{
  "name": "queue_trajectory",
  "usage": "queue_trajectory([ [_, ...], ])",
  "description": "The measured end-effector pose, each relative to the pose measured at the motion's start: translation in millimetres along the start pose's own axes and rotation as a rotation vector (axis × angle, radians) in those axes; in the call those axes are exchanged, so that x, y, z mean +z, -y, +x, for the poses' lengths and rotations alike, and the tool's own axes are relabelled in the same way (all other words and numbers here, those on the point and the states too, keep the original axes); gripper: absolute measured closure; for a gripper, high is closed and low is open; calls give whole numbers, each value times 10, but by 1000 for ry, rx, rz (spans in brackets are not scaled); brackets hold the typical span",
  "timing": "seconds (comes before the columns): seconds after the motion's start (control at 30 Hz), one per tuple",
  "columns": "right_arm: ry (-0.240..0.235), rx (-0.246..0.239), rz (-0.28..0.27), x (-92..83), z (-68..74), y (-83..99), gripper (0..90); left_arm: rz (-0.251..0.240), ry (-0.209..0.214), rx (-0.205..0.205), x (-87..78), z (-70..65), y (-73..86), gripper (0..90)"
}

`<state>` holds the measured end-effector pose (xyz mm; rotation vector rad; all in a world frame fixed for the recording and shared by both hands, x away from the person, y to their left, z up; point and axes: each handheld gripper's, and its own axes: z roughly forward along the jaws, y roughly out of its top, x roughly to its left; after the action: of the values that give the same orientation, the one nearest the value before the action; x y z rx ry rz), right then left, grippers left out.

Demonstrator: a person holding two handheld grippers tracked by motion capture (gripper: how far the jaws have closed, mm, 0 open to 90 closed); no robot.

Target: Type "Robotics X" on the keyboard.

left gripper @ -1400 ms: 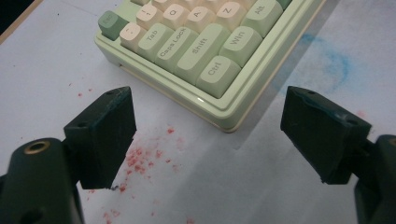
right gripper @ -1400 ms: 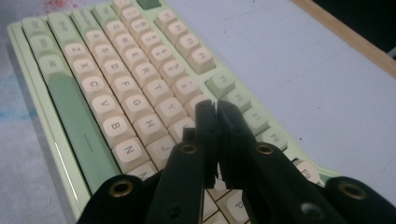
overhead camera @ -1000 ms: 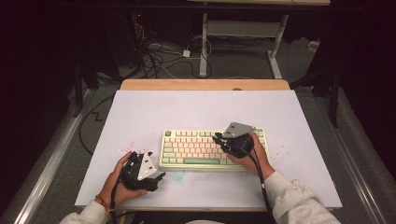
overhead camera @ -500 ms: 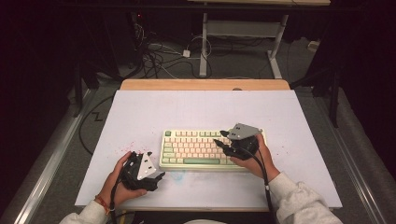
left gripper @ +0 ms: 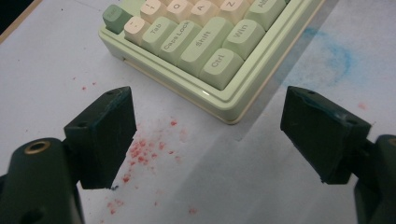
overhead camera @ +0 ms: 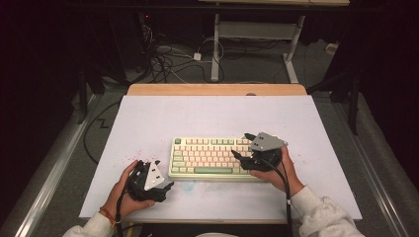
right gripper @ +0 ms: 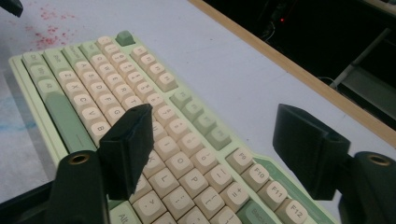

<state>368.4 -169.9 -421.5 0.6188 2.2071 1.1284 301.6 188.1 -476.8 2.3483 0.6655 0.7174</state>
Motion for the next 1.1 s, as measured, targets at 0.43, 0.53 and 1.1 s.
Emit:
queue_trajectory([
  [0.43, 43, 21, -47, -226, -17, 119, 227, -7, -12, -19, -13, 11, -1, 191],
  [0.53, 56, 17, -51, -287, -15, 161, 227, -11, -17, -27, -16, 15, 0, 200],
  [1.1, 112, 7, -48, -527, 10, 430, 233, -44, -37, -63, -84, 70, -6, 238],
])
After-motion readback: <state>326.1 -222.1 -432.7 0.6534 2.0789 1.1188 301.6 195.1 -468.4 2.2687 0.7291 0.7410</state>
